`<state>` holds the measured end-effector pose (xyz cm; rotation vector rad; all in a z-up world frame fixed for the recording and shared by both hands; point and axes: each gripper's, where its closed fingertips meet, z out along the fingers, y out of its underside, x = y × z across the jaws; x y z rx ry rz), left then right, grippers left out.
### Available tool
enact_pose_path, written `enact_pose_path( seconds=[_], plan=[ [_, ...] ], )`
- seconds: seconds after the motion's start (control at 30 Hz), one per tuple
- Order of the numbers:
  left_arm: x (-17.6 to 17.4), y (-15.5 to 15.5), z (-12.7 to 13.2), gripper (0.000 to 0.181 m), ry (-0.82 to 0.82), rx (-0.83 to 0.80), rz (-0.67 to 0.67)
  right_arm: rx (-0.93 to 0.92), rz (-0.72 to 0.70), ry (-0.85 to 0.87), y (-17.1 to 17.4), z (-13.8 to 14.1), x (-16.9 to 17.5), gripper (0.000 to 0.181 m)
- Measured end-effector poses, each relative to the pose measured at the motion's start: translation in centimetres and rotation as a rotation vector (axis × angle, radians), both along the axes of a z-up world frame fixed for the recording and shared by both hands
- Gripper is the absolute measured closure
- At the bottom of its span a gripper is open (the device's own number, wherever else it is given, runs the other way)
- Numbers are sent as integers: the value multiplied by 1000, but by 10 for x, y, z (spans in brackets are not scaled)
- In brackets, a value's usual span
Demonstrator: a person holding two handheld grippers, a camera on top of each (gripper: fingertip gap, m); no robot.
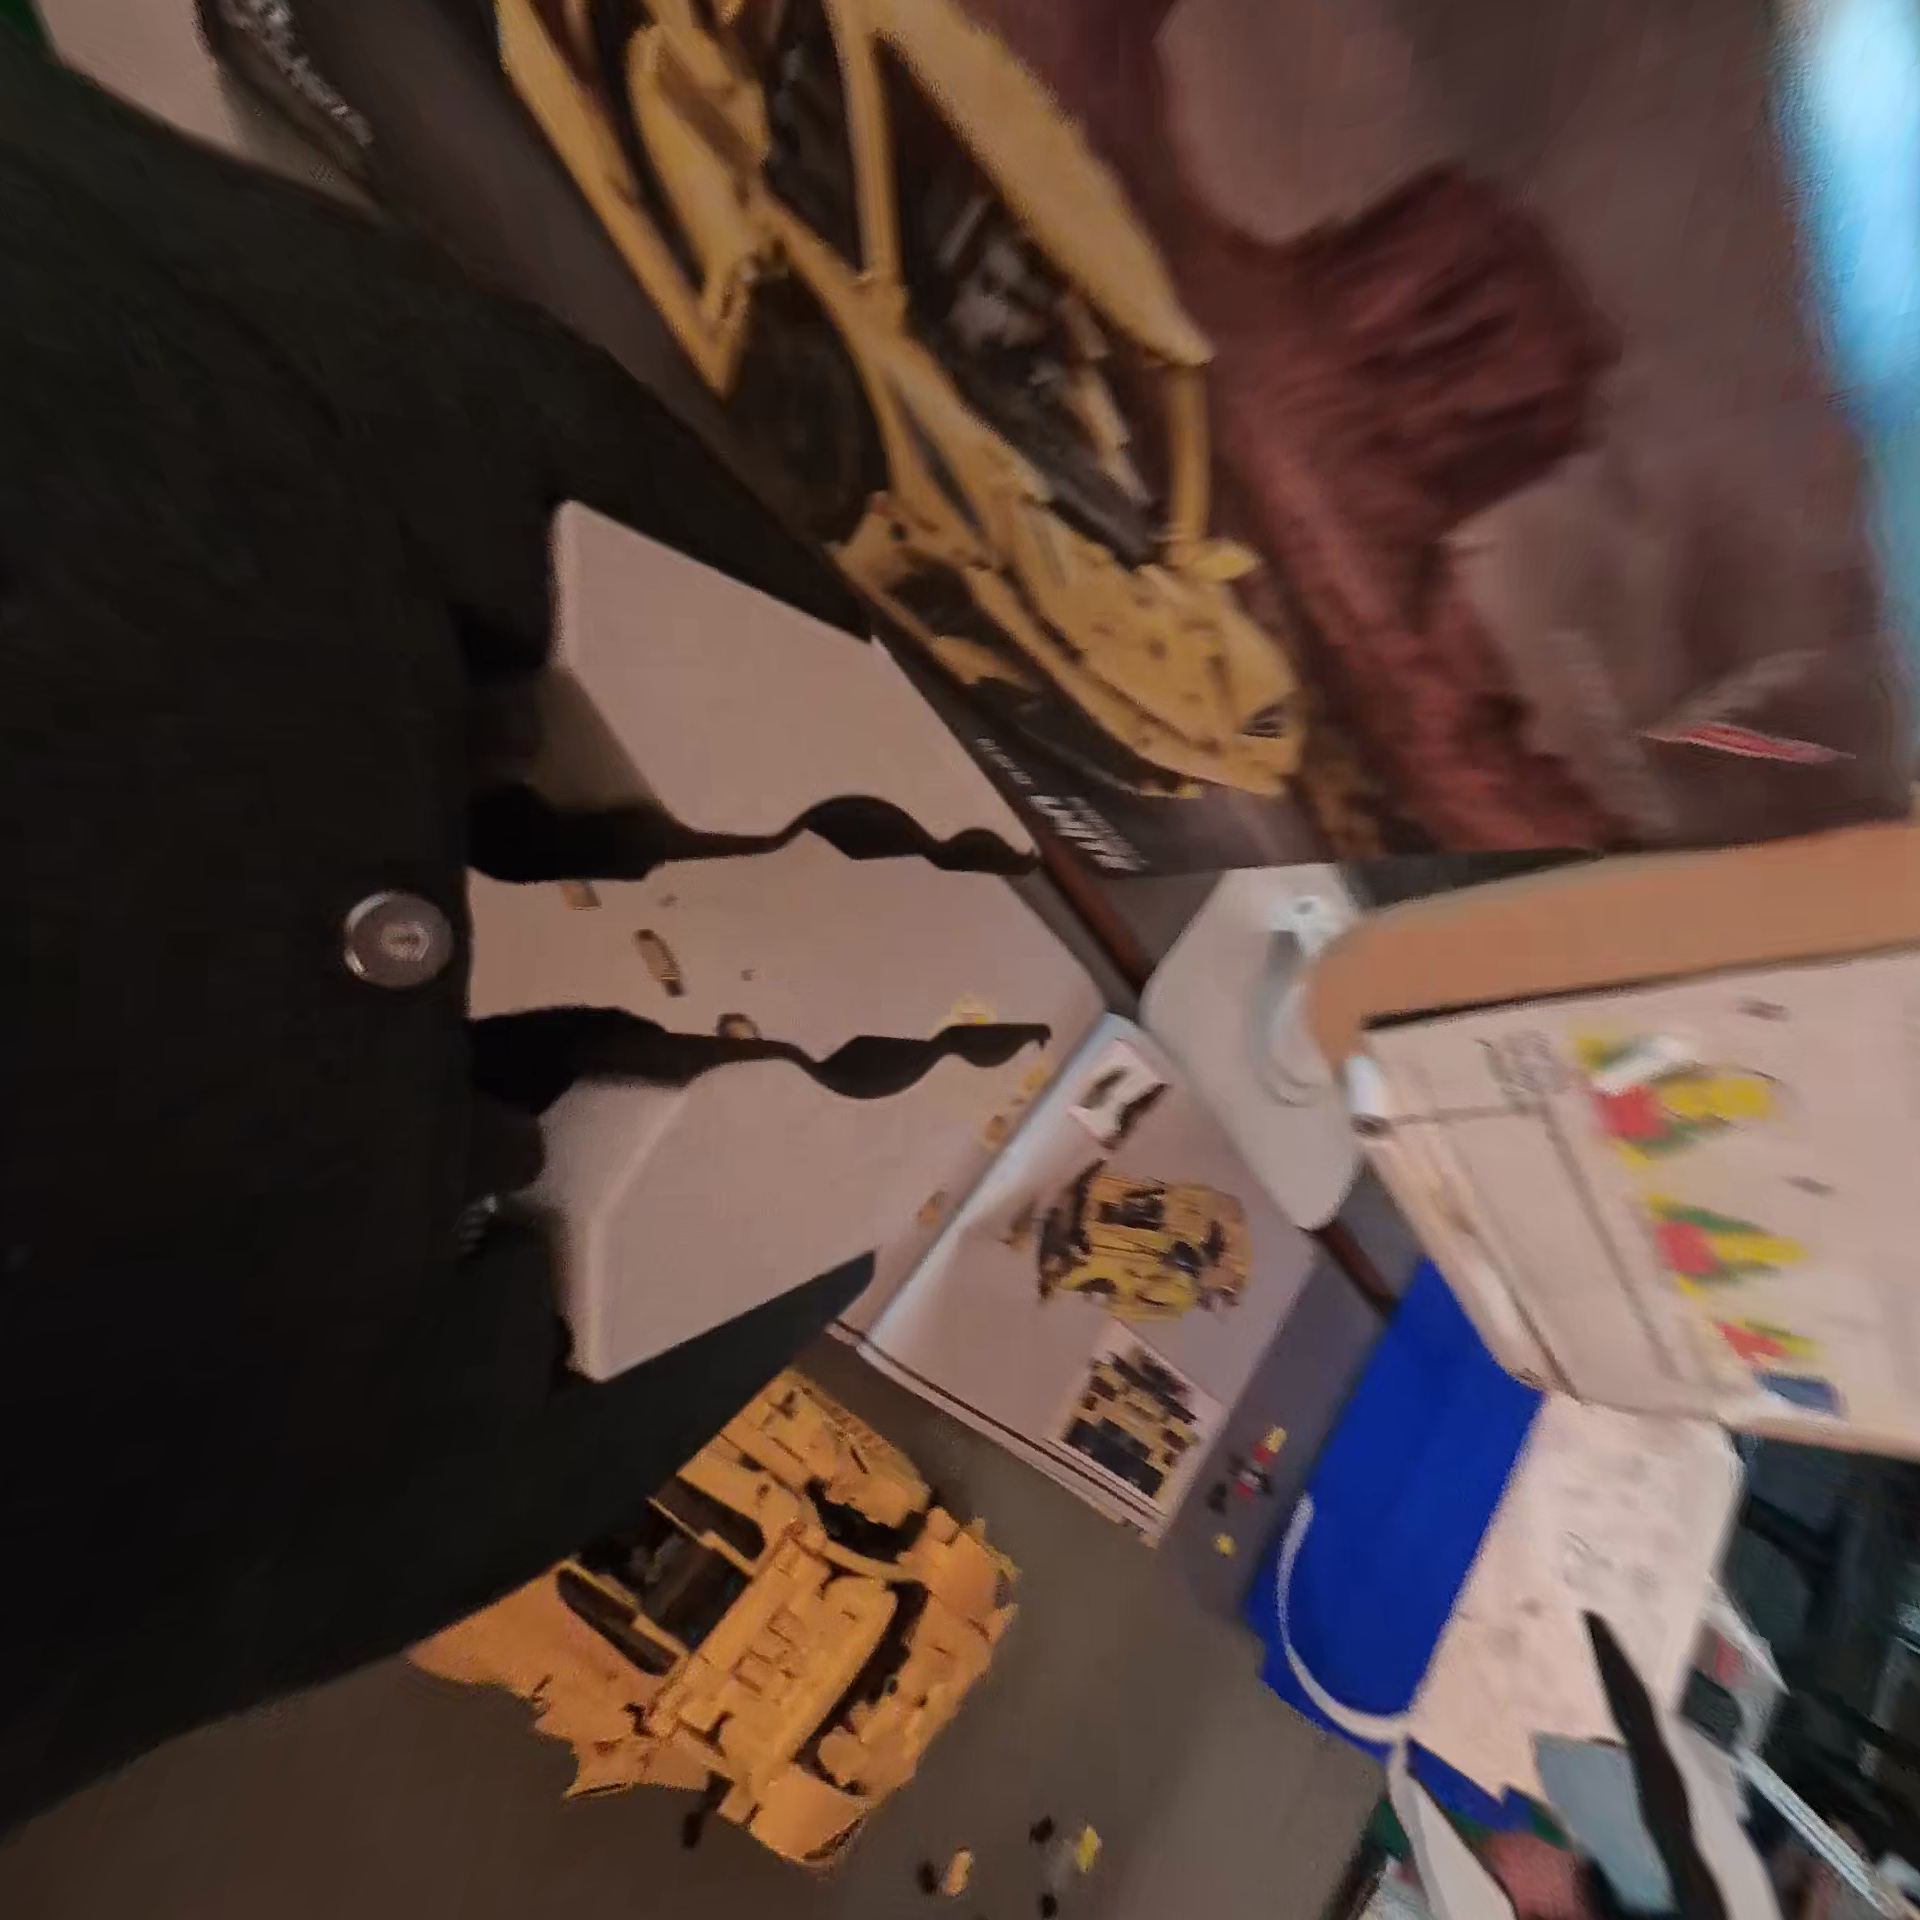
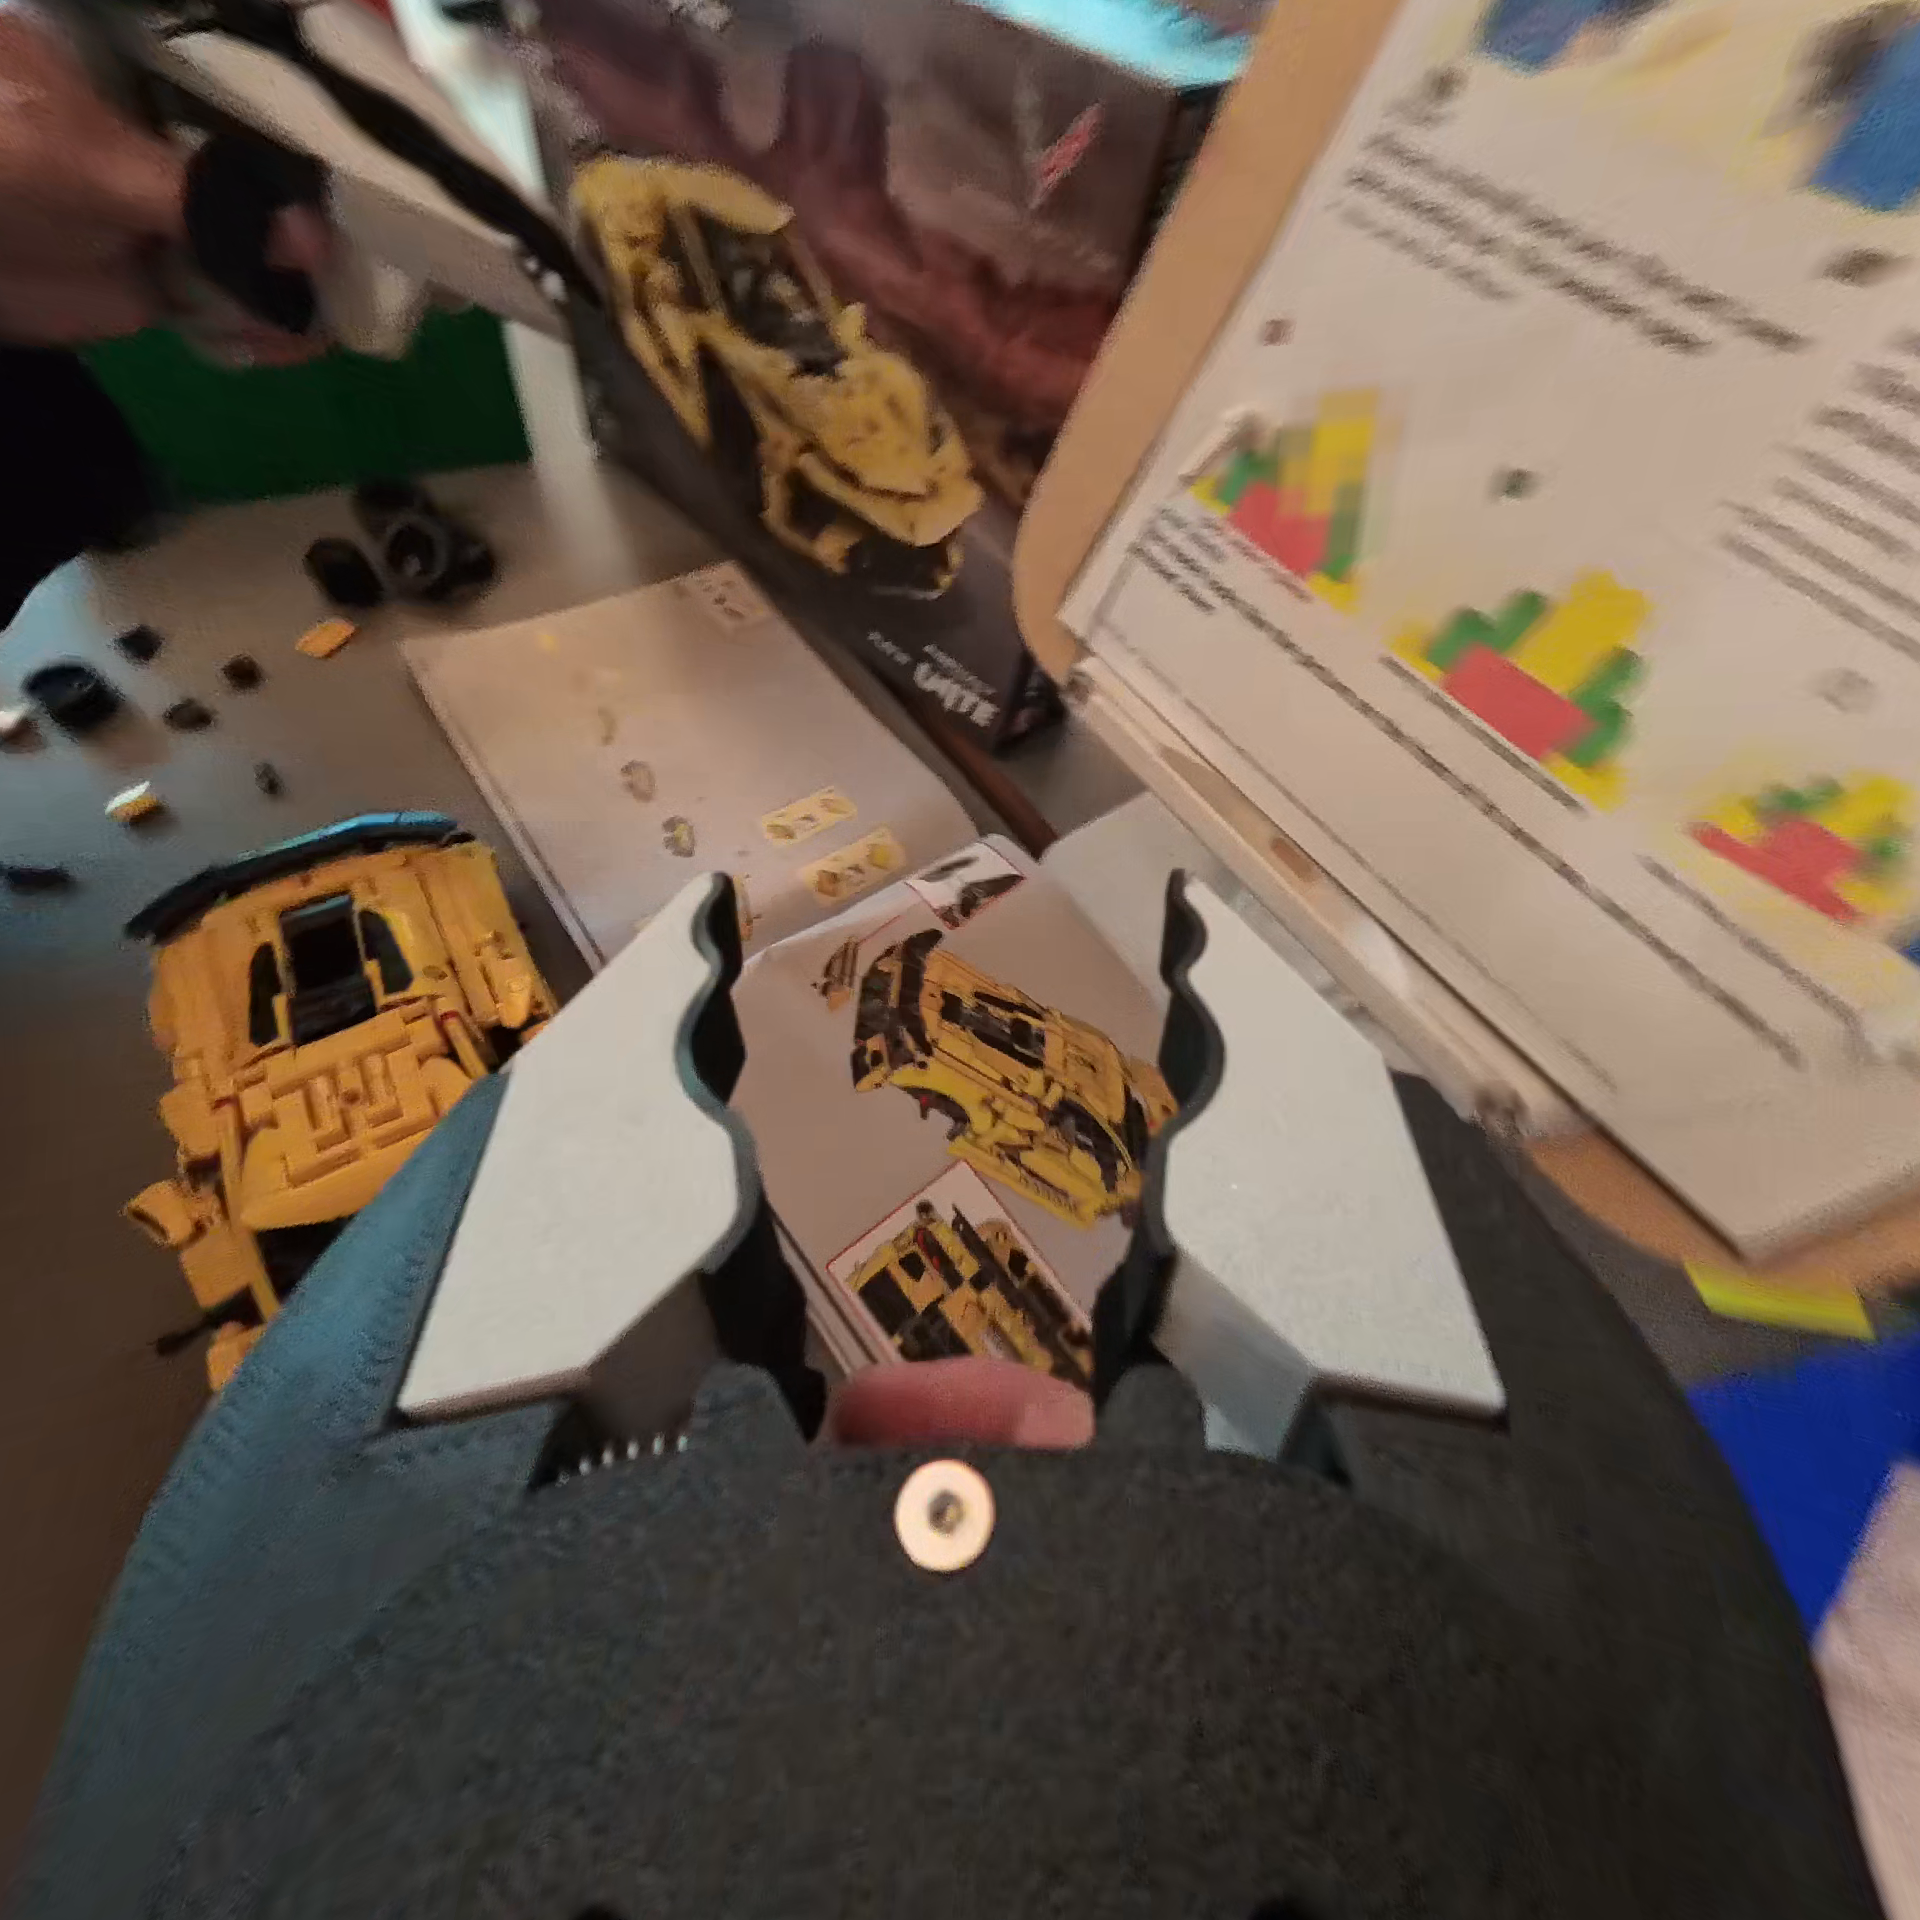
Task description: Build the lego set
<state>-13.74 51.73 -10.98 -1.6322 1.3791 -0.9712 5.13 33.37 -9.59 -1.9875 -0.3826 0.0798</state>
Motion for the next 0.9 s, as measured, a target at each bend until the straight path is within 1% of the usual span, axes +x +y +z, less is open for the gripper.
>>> enact_pose_path(
  seconds=[0.03,0.13,0.17,0.23,0.3,0.37,0.4,0.43,0.5,0.6,0.73,0.8,0.9],
  plan=[
    [2,-6,13,152,-43,37,-4,32,-49,18,-14,4,4,99],
    [9,-29,43,151,-169,126,-24,89,-94,157,-52,2,-7,100],
    [10,-36,50,150,-205,155,-24,109,-113,199,-62,-2,-10,105],
    [12,-46,55,151,-240,211,5,132,-204,239,-80,-15,-8,125],
    [6,-52,52,151,-241,278,78,198,-273,227,-89,-26,-4,127],
    [-7,-57,47,151,-245,355,163,236,-296,223,-94,-38,-6,129],
    [-15,-62,41,151,-233,373,189,235,-300,207,-94,-45,-8,128],
    [-22,-68,32,151,-206,357,197,225,-294,192,-93,-52,-12,126],
    [-37,-82,14,150,-175,271,206,210,-256,177,-88,-63,-24,122],
    [-61,-105,-13,151,-168,119,209,201,-197,147,-83,-69,-41,117],
    [-93,-130,-47,151,-118,9,264,241,-176,162,-83,-67,-51,117],
    [-107,-143,-55,151,-121,-47,282,249,-160,194,-85,-63,-57,117],
    [-124,-158,-54,151,-188,-99,320,252,-147,216,-86,-59,-63,120]
  ],
)
